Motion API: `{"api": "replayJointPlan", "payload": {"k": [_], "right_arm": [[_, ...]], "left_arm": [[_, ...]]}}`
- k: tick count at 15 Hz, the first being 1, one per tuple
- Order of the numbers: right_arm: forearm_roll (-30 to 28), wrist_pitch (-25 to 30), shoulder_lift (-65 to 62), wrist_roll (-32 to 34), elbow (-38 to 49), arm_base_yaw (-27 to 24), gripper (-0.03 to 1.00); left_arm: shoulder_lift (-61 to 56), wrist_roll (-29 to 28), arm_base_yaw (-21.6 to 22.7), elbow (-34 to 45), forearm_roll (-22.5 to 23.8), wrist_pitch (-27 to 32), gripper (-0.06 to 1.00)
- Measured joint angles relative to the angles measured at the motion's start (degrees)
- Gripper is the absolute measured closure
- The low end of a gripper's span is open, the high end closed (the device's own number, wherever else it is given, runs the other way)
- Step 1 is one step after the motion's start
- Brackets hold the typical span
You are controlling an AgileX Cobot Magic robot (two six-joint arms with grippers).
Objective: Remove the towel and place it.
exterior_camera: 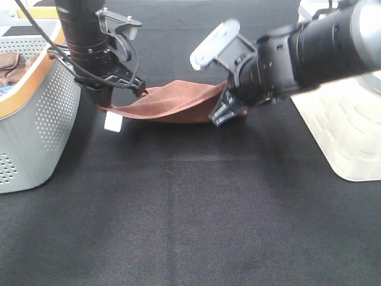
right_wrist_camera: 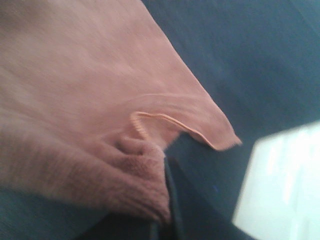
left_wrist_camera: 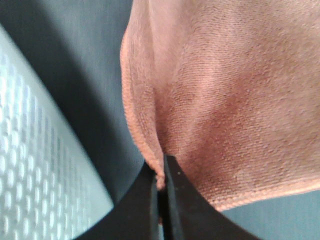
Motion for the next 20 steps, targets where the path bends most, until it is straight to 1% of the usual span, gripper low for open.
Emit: {"api": "replayJointPlan", "payload": {"k": [1,3,5,6,9,11,13,16,17,18,20], "right_arm": [[0.0,-3.6,0.0,-0.3,0.6,0.1,0.97],[-0.1,-7.2,-0.2,-0.7,0.9,0.5,0.97],[0.0,-7.3,-2.3,-0.7,5.1,2.1,0.97],[0.0,-7.3,-2.3,-0.7,5.1,2.1,0.97],[0.1,-9.2,-4.1,-0.7,9.4,4.9,0.97],[0.1,-11.3,-4.2,0.3,12.4,7.0,0.97],[0.1,-11.1,-4.2,2.9,16.0,7.8,0.97],[-0.9,-9.6,-4.2,6.2,20.2,8.8,0.97],[-1.0,-9.6,-4.2,6.7,21.2,9.8,0.97],[-1.0,-9.6,-4.2,6.7,21.2,9.8,0.97],[-1.0,-11.2,-4.2,7.2,22.9,12.5,0.97]], "left_arm": [[0.0,0.0,0.0,-0.1,-0.6,1.7,0.94],[-0.1,0.0,-0.3,-0.3,-2.0,1.7,0.94],[-0.2,-0.1,-0.5,-0.3,-3.2,1.8,0.94],[-0.2,-0.1,-0.5,-0.3,-3.2,1.8,0.94],[-1.3,-0.1,-0.5,0.4,-6.9,2.1,0.94],[-2.8,-0.6,-0.6,4.5,-7.7,2.1,0.94],[-5.7,-1.3,-0.7,11.3,-9.8,1.8,0.94],[-7.6,-2.1,-1.0,17.4,-12.2,0.5,0.94],[-7.7,-2.2,-1.0,18.6,-12.8,0.5,0.94],[-7.7,-2.2,-1.0,18.6,-12.8,0.5,0.94],[-7.8,-2.3,-1.0,20.5,-13.9,0.5,0.94]]}}
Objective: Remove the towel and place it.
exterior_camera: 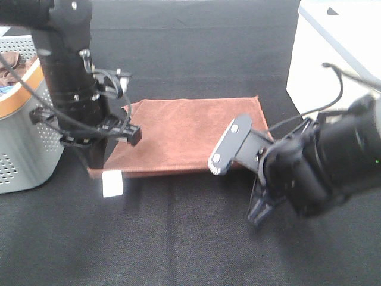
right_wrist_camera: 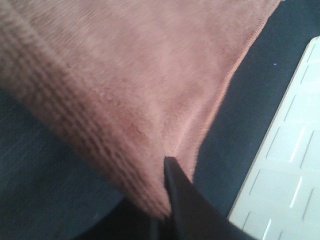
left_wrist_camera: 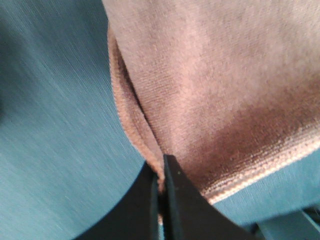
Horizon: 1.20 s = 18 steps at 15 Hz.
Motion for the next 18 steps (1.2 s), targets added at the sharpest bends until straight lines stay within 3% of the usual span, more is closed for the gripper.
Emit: {"api": "replayJointPlan", "payload": {"k": [2,3,4,5,6,7,8,10,18], "right_arm": [[0.1,-0.6,0.0,1.5,1.1,2.6,0.97],[0.4,-1.8,0.0,3.4,1.7,3.0,0.91],[0.7,-3.3,0.0,4.2,1.8,3.0,0.82],[1.0,-4.6,0.0,4.5,1.9,3.0,0.63],[1.0,-4.8,0.0,4.7,1.9,3.0,0.52],[1.0,-4.8,0.0,4.7,1.9,3.0,0.52],[1.1,-4.8,0.0,5.1,1.9,3.0,0.41],[1.1,-7.0,-0.1,5.2,1.9,3.0,0.31],[1.1,-12.1,-14.2,3.5,2.1,3.0,0.29]], "left_arm": [[-0.1,-0.1,0.1,1.8,0.1,0.7,0.93],[-0.1,-0.1,0.1,2.3,0.3,1.4,0.83],[-0.1,-0.1,0.1,2.5,0.5,1.5,0.72],[-0.2,-0.1,0.2,2.5,0.3,1.6,0.55],[-0.3,0.0,0.2,2.5,0.1,1.6,0.48],[-0.3,0.0,0.2,2.5,0.1,1.6,0.48],[-0.3,0.1,0.2,2.5,0.0,1.6,0.43],[-0.5,0.1,0.2,2.5,-0.1,1.6,0.40],[-3.2,0.1,0.2,-2.1,-0.2,1.8,0.40]]}}
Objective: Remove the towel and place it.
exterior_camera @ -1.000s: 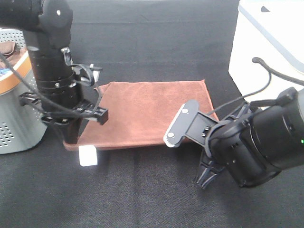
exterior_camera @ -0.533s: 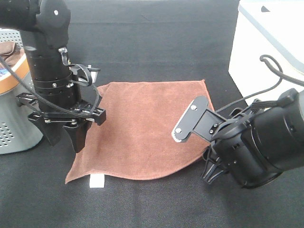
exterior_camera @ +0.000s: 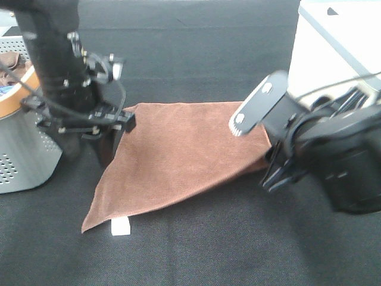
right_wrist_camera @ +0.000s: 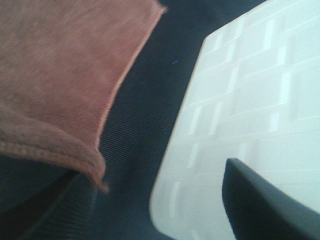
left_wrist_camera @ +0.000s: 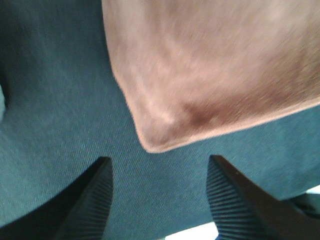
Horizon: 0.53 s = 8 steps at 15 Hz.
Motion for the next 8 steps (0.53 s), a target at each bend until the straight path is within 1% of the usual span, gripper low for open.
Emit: {"api": "replayJointPlan", "payload": {"k": [4,8], "right_arm": [[0.1,-0.2,-4.5,-3.3,0.0,0.0,0.29],[0.1,1.5,-4.5,-3.9,0.0,0.0,0.29]], "left_arm": [[0.0,0.0,0.0,-1.4,-0.2,0.0,0.40],[0.0,0.0,0.0,-1.4,-0.3,0.0,0.40]]}}
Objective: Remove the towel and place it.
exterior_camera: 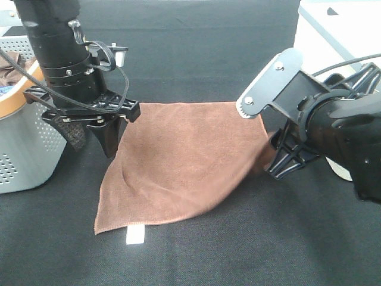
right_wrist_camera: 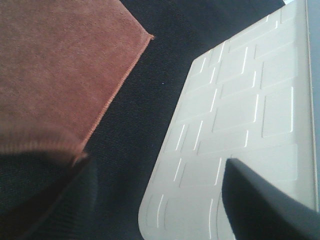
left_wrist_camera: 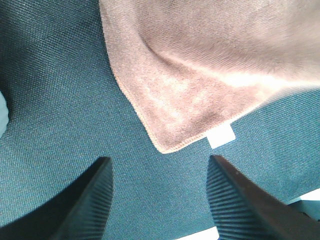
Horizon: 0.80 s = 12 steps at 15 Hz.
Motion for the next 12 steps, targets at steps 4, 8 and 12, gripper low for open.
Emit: {"api": "replayJointPlan", "payload": {"k": [4,8,12], "right_arm": [[0.0,-0.1,0.0,0.0,0.0,0.0,0.29],[0.0,-2.8,0.0,-0.1,0.0,0.0,0.29],[0.0,-2.8,0.0,-0.1,-0.2,0.0,0.29]], "left_arm": [[0.0,0.0,0.0,0.0,-0.1,0.0,0.40],[0.0,0.0,0.0,0.0,-0.3,0.0,0.40],[0.0,0.0,0.0,0.0,-0.3,0.0,0.40]]}}
